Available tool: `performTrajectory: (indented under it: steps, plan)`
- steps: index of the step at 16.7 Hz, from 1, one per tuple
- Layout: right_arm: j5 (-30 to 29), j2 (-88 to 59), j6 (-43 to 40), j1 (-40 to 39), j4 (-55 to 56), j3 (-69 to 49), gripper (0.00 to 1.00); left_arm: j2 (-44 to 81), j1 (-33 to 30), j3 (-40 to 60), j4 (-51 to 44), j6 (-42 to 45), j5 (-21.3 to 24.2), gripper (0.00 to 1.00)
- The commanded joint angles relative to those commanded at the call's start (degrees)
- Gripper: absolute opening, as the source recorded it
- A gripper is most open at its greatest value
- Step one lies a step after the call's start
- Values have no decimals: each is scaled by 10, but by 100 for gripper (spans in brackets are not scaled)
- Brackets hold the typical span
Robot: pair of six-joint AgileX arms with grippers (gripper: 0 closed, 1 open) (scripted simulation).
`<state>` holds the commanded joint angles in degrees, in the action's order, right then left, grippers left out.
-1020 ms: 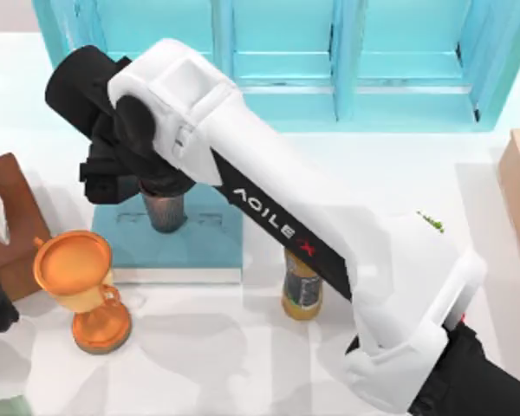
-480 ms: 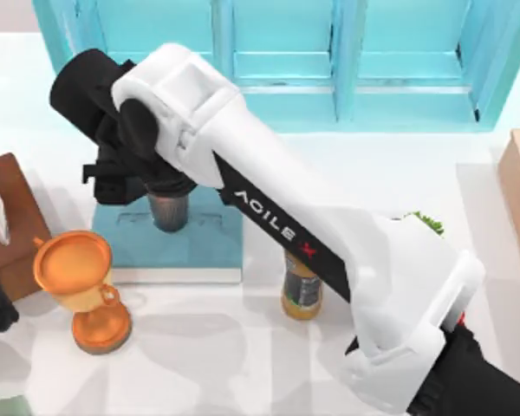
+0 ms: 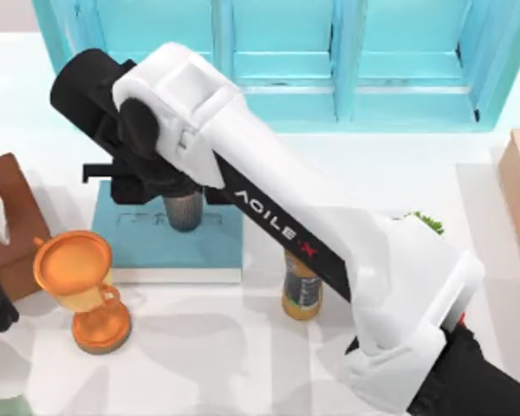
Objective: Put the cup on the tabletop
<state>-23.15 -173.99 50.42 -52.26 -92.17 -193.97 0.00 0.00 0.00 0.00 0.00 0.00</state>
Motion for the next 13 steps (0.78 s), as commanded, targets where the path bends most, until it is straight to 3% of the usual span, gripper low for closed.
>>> performTrajectory:
  steps: [2,13]
  plan:
    - [0,0,0,0,0,0,0,0,0,0,0,0,0,100]
    - [1,21,1,-2,12,22,0,0,0,0,0,0,0,100]
